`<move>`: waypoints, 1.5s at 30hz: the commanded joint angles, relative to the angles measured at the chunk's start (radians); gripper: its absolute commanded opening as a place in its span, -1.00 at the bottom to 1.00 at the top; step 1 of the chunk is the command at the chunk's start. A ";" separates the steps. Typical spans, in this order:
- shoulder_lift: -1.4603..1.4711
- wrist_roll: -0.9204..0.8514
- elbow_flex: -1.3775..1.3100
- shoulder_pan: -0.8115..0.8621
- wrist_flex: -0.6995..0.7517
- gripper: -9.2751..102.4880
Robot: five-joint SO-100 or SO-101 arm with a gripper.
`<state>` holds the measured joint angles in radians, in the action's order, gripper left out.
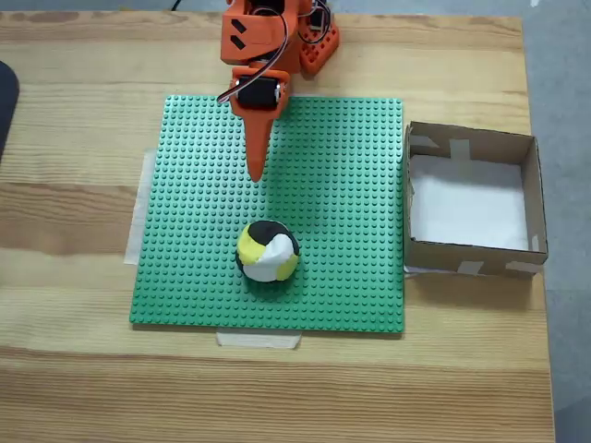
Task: Pick the ball and put it in the box.
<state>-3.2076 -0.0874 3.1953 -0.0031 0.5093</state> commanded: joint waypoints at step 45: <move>0.854 0.094 -0.897 0.035 0.193 -0.85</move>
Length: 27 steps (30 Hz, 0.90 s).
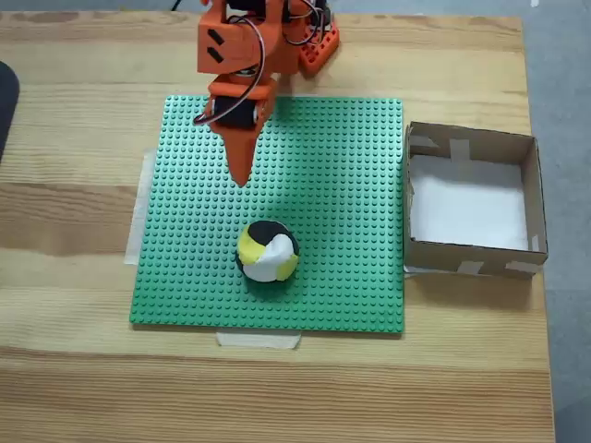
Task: Pick the ball and put it in the box.
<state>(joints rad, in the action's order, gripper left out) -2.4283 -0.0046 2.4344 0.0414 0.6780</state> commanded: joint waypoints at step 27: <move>0.658 -0.048 -0.769 -0.092 0.348 -0.85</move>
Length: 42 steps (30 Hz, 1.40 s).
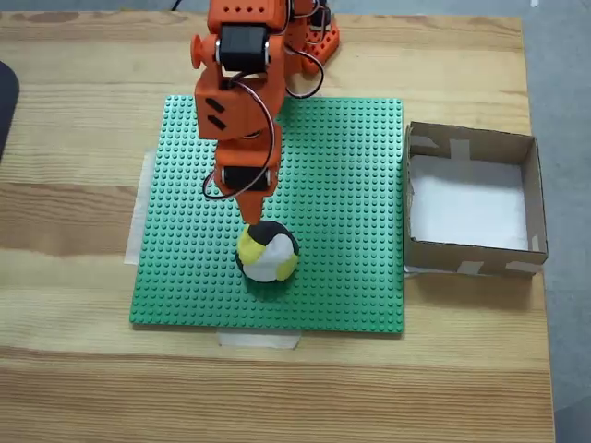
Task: Pick the ball and put it in the box.
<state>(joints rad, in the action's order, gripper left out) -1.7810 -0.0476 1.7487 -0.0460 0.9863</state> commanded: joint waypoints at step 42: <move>0.183 0.080 -0.060 -0.032 0.021 -0.07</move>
<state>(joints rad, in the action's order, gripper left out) -1.5907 0.0230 1.6966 -0.0629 1.0247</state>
